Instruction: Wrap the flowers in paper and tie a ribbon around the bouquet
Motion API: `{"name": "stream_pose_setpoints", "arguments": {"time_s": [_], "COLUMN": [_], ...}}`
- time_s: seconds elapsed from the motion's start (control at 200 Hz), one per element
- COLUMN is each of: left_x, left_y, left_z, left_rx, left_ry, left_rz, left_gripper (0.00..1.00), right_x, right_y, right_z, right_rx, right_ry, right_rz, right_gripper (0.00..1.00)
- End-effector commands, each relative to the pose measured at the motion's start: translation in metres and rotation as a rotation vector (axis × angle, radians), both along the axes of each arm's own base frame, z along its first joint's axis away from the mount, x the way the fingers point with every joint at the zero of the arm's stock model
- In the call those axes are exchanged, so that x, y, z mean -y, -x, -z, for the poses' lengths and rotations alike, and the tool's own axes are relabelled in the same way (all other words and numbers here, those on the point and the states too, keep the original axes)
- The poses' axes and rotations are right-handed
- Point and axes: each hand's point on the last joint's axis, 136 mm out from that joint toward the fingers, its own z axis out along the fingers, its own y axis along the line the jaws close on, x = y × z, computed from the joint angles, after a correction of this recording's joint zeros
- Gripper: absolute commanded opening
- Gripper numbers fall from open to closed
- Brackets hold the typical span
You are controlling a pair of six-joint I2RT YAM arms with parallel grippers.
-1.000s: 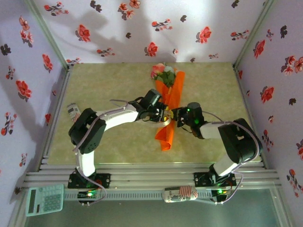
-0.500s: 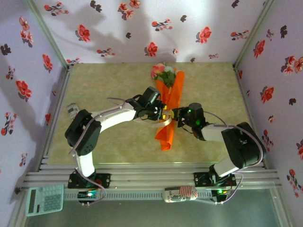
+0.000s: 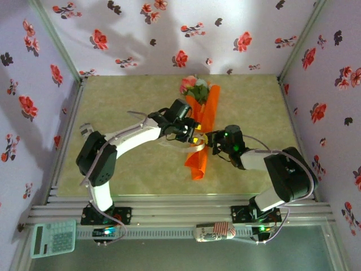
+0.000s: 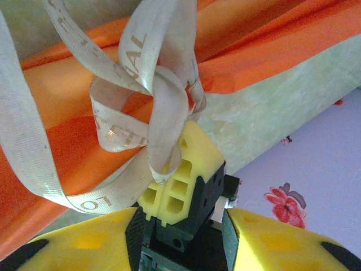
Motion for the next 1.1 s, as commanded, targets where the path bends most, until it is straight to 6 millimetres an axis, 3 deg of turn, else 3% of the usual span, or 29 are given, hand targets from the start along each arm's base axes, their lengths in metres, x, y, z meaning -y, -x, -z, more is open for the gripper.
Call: {"name": "stream_pose_setpoints", "arguments": {"time_s": [0.0,0.215,0.705,0.92,1.095], "left_x": [0.009,0.02,0.017,0.021,0.013], "left_y": [0.005,-0.013,-0.004,-0.022,-0.033], "left_z": [0.018,0.026,0.052,0.059,0.062], "left_rx": [-0.048,-0.054,-0.112,-0.079,-0.043], "left_ry": [-0.007,0.052,-0.011,0.003,-0.002], "left_rz": [0.002,-0.106,-0.092,-0.131,-0.175], "left_gripper": [0.44,0.46,0.45,0.31,0.17], "right_x": [0.001,0.001,0.001,0.001,0.003], "right_y": [0.004,0.004,0.004,0.005,0.008], "right_z": [0.002,0.001,-0.005,-0.006,-0.008], "right_rx": [0.008,0.013,0.022,0.023,0.02], "right_ry": [0.025,0.021,0.01,0.01,0.014], "right_rz": [-0.006,-0.004,0.003,-0.001,-0.001], "right_gripper": [0.0,0.0,0.0,0.0,0.0]}}
